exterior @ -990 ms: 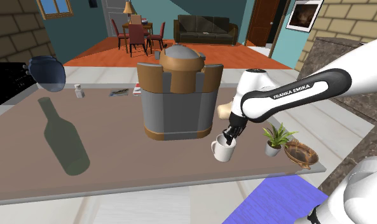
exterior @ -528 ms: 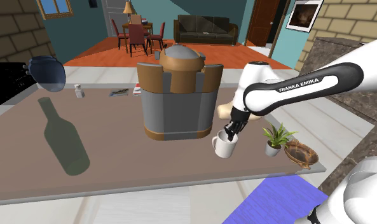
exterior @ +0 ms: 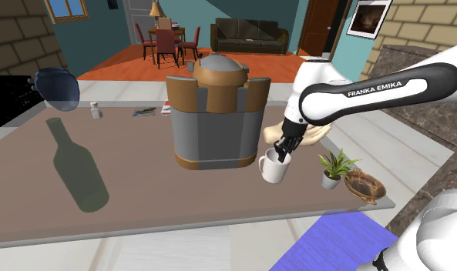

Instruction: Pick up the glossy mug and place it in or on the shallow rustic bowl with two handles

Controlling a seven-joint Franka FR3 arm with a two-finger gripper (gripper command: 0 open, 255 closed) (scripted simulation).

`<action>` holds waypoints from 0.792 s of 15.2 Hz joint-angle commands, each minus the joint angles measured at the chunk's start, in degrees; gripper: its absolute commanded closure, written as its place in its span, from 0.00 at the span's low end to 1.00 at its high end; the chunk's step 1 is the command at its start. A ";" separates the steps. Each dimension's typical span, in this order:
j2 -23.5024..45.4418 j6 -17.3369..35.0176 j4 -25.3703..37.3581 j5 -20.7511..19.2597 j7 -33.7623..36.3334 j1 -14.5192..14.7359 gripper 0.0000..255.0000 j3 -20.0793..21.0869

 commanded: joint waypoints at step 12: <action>-3.29 -10.91 7.62 -0.40 0.65 -0.10 1.00 -0.26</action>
